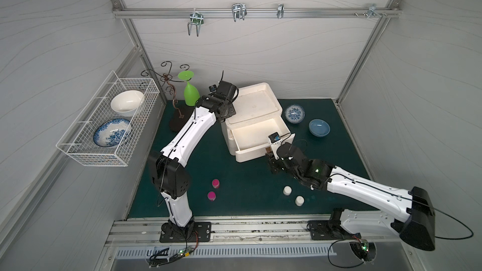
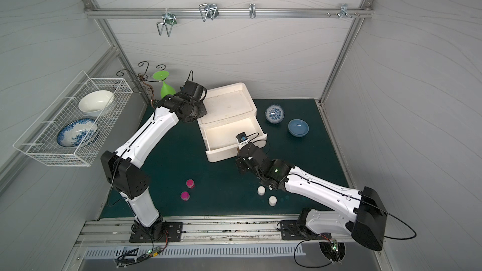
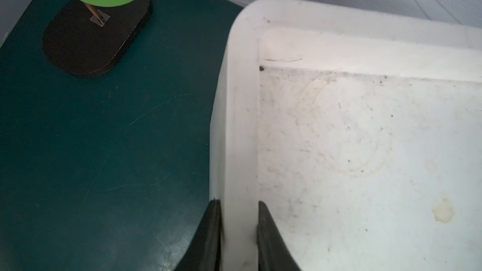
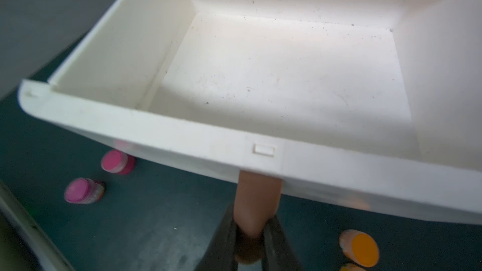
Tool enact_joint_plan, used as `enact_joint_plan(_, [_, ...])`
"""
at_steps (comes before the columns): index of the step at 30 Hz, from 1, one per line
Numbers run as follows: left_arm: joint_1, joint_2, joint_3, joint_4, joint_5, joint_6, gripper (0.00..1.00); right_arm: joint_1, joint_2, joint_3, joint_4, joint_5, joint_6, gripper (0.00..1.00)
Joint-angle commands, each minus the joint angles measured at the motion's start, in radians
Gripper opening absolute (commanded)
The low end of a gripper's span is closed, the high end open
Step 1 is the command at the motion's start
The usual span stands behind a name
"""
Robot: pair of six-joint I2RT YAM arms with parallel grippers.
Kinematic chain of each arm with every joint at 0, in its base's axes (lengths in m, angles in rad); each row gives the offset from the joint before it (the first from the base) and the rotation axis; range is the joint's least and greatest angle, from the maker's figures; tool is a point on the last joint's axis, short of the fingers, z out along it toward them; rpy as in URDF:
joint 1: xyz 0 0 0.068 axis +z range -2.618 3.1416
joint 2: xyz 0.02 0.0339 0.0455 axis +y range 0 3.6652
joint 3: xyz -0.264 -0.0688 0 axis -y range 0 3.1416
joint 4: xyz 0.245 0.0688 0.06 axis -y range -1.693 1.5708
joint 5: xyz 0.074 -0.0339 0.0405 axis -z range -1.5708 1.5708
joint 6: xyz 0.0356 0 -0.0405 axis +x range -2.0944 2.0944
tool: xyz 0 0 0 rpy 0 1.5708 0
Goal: Put the paint cans in the drawer according to color
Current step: Open the drawer in the storage box, then pick up the paint can at the center of the board.
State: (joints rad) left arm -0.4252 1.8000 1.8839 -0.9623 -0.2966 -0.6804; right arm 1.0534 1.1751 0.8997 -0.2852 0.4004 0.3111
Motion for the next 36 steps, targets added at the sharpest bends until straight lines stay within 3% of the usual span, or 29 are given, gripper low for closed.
enact_joint_plan(1, [0.002, 0.039, 0.019, 0.004, 0.115, 0.032, 0.00, 0.008, -0.033, 0.009, -0.051, 0.008, 0.018, 0.43])
enact_joint_plan(5, [0.011, 0.027, 0.018, 0.015, 0.137, 0.058, 0.06, 0.013, -0.089, 0.036, -0.186, -0.016, 0.065, 0.60])
enact_joint_plan(11, [0.063, -0.010, 0.009, 0.039, 0.268, 0.095, 0.21, 0.013, -0.248, 0.059, -0.430, -0.027, 0.157, 0.68])
enact_joint_plan(14, [0.066, -0.090, -0.028, 0.082, 0.295, 0.161, 0.48, 0.011, -0.342, 0.042, -0.530, 0.004, 0.206, 0.73])
enact_joint_plan(15, [0.066, -0.133, -0.065, 0.112, 0.309, 0.187, 0.51, 0.004, -0.370, 0.028, -0.550, 0.012, 0.210, 0.74])
enact_joint_plan(16, [0.066, -0.172, -0.094, 0.129, 0.315, 0.207, 0.68, -0.014, -0.391, 0.015, -0.569, 0.018, 0.213, 0.74])
enact_joint_plan(17, [0.066, -0.222, -0.130, 0.153, 0.316, 0.216, 0.75, -0.049, -0.408, -0.001, -0.587, 0.013, 0.221, 0.74])
enact_joint_plan(19, [0.066, -0.316, -0.199, 0.181, 0.327, 0.239, 0.78, -0.148, -0.426, -0.039, -0.592, -0.060, 0.214, 0.74])
enact_joint_plan(23, [0.065, -0.528, -0.337, 0.176, 0.394, 0.301, 0.78, -0.411, -0.402, -0.152, -0.476, -0.362, 0.185, 0.72])
enact_joint_plan(26, [0.057, -0.730, -0.509, 0.191, 0.484, 0.348, 0.77, -0.523, -0.341, -0.209, -0.403, -0.468, 0.173, 0.70])
enact_joint_plan(30, [0.053, -1.041, -0.758, 0.210, 0.571, 0.367, 0.82, -0.564, -0.275, -0.265, -0.322, -0.481, 0.171, 0.64])
enact_joint_plan(32, [0.052, -1.194, -0.870, 0.212, 0.589, 0.369, 0.89, -0.564, -0.227, -0.280, -0.295, -0.469, 0.171, 0.63])
enact_joint_plan(36, [0.053, -1.405, -1.014, 0.209, 0.589, 0.356, 0.97, -0.559, -0.125, -0.293, -0.250, -0.436, 0.165, 0.62])
